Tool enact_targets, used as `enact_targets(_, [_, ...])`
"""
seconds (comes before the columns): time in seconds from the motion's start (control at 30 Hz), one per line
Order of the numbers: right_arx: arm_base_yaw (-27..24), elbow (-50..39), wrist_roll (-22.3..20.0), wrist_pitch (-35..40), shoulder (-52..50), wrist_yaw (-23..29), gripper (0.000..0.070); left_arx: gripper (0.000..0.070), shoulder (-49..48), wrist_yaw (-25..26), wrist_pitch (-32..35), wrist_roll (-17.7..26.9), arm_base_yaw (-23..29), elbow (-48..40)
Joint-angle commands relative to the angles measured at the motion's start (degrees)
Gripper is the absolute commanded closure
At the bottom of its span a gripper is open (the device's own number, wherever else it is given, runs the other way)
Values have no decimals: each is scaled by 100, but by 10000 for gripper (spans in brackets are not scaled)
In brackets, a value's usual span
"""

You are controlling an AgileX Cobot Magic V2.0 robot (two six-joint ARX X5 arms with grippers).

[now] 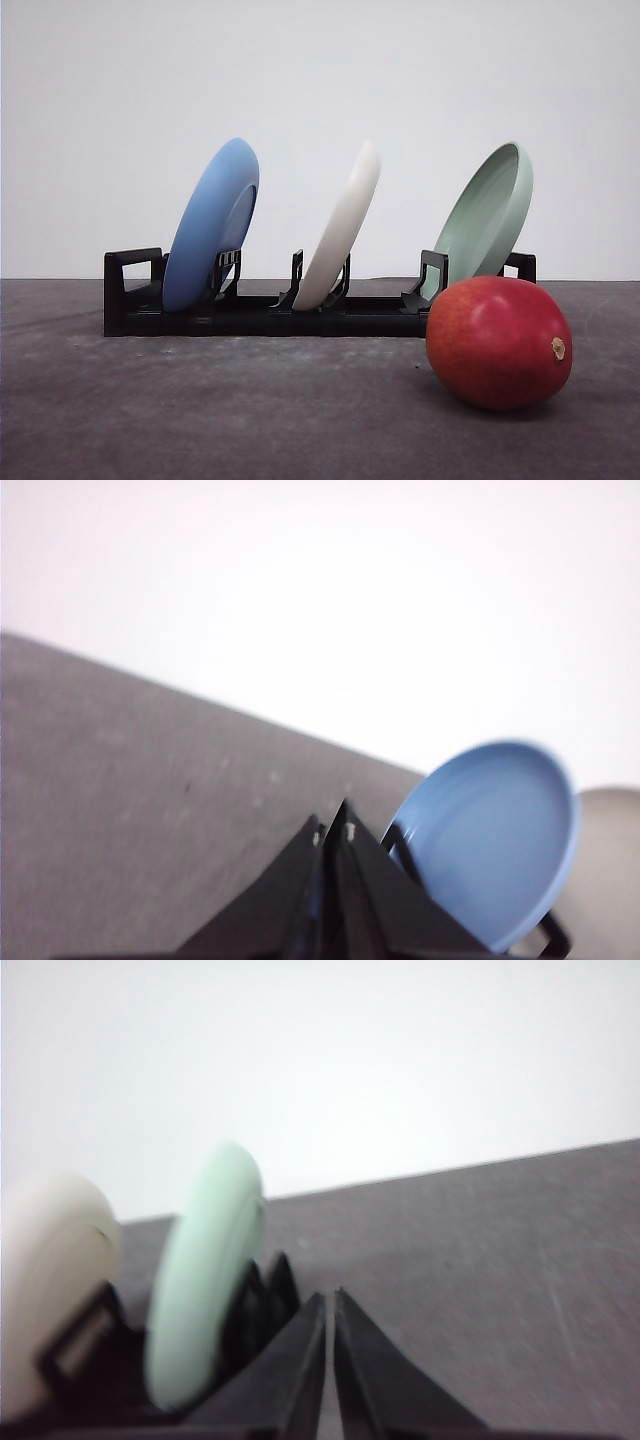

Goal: Place pomegranate in white plate

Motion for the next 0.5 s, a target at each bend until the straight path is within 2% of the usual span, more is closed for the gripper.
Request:
enact_targets(0.0, [-4,323,391,-236,13,-68,693,689,57,-13,-387,-35,0,415])
enact_targets(0.1, [-4,956,634,-1150,80,-184,693,689,316,-15,-1540,12,-2,1226])
enact_targets(0.2, [-4,1620,619,-2140,289,-356,693,689,719,-9,-2687,219,-2,2072])
enact_targets(0.33, [-4,2291,301,-3106,744,-667,693,689,1355,45,-3918,565,-2,3017])
enact_targets(0.47, [0,2634,-62,-3594,1276,-1076,693,689,1997,465,-4626,920,-2,3619])
